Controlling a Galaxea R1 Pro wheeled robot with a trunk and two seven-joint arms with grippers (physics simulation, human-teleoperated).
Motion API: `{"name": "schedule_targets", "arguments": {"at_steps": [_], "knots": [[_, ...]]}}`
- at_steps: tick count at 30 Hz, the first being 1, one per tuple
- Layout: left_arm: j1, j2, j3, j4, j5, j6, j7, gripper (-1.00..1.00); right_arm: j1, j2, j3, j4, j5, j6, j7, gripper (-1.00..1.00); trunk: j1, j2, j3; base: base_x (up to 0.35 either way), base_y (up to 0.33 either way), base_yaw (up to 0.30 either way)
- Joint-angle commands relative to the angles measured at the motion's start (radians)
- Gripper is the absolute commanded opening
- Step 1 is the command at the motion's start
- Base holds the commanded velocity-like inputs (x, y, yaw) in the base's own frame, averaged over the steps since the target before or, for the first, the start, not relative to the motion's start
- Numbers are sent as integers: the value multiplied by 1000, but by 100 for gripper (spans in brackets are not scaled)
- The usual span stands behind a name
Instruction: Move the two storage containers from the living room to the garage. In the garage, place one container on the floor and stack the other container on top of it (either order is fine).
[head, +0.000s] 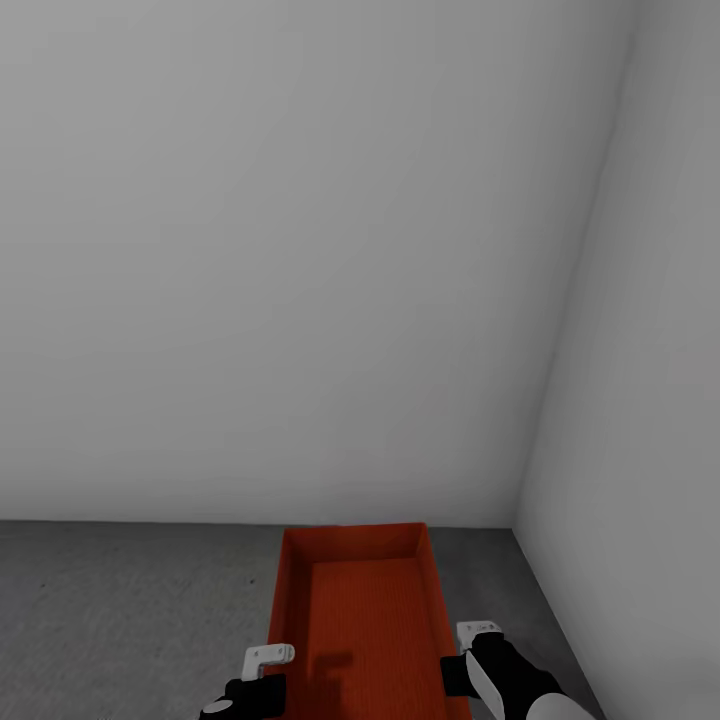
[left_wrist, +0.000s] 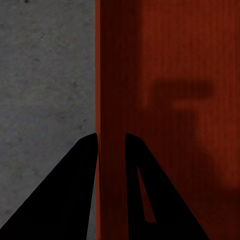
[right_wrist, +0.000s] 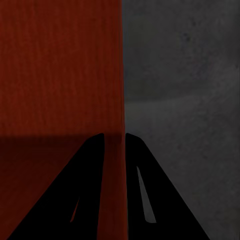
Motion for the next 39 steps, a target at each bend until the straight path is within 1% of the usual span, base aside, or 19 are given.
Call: {"name": "schedule_targets", "arguments": {"at_steps": [1, 39], "knots": [[0, 28, -11, 0, 16, 0, -14, -100, -1, -14, 0, -3, -24, 3, 65, -100, 4, -8, -4, 0, 0, 0], [0, 28, -11, 0, 16, -1, -14, -100, -1, -15, 0, -3, -24, 3, 64, -100, 149, -274, -123, 0, 0, 0]]}}
